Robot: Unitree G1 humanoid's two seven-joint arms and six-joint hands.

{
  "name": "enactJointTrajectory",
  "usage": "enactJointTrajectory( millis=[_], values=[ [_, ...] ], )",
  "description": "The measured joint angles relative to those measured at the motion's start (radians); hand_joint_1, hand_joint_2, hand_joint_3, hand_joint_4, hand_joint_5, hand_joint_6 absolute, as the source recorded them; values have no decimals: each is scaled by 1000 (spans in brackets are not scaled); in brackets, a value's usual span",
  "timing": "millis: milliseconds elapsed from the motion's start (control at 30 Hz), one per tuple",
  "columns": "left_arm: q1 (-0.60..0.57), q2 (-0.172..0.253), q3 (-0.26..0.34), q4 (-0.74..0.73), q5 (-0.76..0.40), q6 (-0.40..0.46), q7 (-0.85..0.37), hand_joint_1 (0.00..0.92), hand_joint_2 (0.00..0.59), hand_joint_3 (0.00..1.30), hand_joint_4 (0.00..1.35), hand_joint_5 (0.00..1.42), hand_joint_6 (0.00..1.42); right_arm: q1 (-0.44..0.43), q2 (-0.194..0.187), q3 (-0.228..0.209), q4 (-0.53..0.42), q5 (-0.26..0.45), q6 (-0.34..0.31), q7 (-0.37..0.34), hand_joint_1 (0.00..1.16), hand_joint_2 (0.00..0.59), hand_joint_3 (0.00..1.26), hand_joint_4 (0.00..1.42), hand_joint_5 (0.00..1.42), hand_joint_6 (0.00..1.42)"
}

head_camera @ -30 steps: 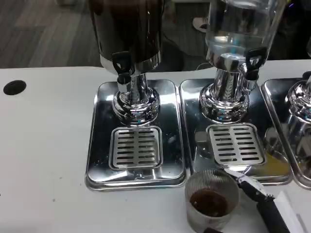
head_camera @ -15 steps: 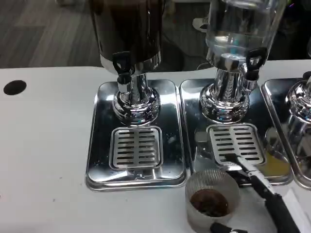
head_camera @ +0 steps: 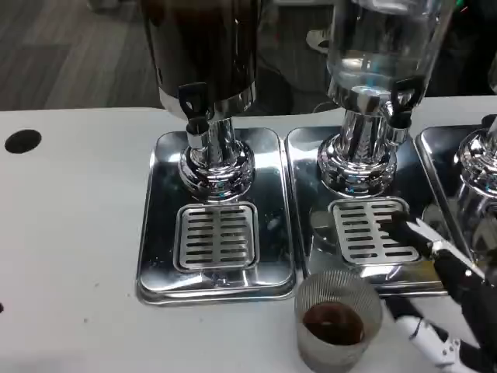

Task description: Grasp the cup under the faucet to collect the drink, then remove the cup.

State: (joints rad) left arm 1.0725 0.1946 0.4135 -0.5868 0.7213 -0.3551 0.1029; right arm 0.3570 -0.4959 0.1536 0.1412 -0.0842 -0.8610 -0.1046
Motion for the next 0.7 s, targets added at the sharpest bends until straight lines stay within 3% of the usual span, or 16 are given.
enactJointTrajectory(
  millis=[67,133,267,367,500,700],
  values=[
    [-23,16,0,1,36,4,-8,0,168,92,0,38,265,-30,-5,-68,-23,-183,64,-40,564,524,164,0,1,0],
    [-39,34,-1,1,65,4,-10,0,173,91,0,38,243,-71,-9,-95,-9,-322,123,-77,562,543,146,0,0,0],
    [-66,44,-5,-1,129,2,-11,0,149,85,0,38,237,-127,-17,-119,57,-533,239,-189,557,546,121,0,0,0],
    [-94,43,-18,0,162,3,-10,0,122,73,0,38,235,-127,-30,-127,63,-624,276,-256,554,537,120,0,0,0],
    [-140,43,-39,22,164,8,-6,0,116,71,0,38,251,-117,-33,-140,63,-618,287,-271,557,509,138,0,0,0],
    [-157,39,-44,81,152,9,30,0,112,71,0,46,254,-61,-33,-187,25,-530,285,-262,563,491,151,2,0,0]
  ],
)
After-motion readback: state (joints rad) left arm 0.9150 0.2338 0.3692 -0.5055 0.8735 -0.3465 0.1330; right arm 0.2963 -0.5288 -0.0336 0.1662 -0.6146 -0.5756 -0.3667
